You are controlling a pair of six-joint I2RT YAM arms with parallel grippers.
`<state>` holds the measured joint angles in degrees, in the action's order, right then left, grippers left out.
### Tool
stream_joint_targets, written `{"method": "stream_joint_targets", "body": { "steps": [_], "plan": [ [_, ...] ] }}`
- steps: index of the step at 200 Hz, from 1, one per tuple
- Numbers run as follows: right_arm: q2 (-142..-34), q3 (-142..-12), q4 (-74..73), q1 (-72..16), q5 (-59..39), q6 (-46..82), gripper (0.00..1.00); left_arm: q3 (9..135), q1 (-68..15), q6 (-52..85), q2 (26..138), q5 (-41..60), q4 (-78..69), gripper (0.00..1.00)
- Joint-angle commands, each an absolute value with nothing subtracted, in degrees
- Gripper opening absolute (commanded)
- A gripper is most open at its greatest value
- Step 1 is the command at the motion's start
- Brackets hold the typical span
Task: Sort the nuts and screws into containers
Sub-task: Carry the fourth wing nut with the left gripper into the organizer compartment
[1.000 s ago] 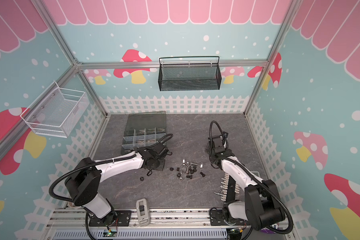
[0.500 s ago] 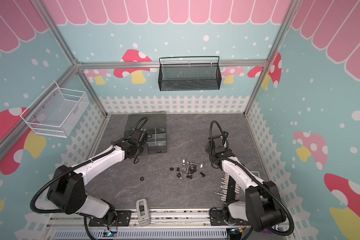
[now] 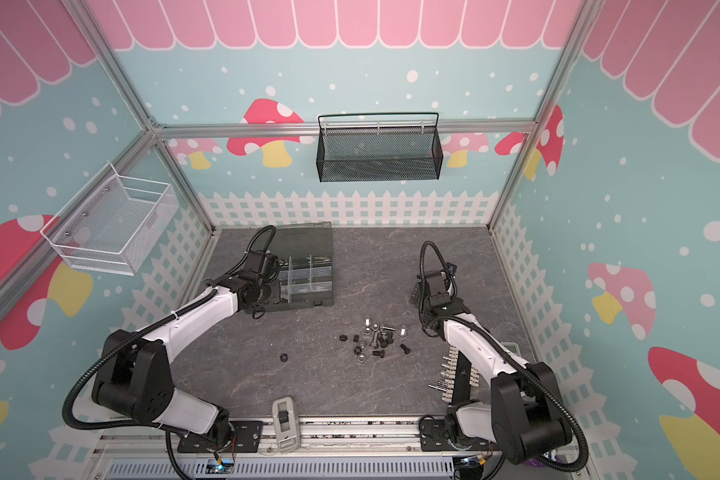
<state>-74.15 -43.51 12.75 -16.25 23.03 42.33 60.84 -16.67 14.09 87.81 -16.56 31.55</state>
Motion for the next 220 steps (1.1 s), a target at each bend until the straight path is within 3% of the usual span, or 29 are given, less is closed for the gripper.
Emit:
{"method": "stream_joint_targets", "body": {
  "steps": [1, 84, 220],
  "plan": [
    [-73.39, -43.37, 12.67, -16.74, 22.70, 43.84, 0.97, 63.28, -16.35, 6.73, 89.74, -16.90, 30.07, 0.09],
    [-74.54, -44.53, 12.65, -16.72, 21.78, 43.68, 0.97, 64.56, -16.35, -9.71, 95.08, -16.33, 27.70, 0.08],
    [-75.71, -45.16, 12.96, -16.74, 22.21, 43.47, 0.97, 66.85, -18.52, -13.75, 101.55, -12.35, 31.24, 0.08]
  ]
}}
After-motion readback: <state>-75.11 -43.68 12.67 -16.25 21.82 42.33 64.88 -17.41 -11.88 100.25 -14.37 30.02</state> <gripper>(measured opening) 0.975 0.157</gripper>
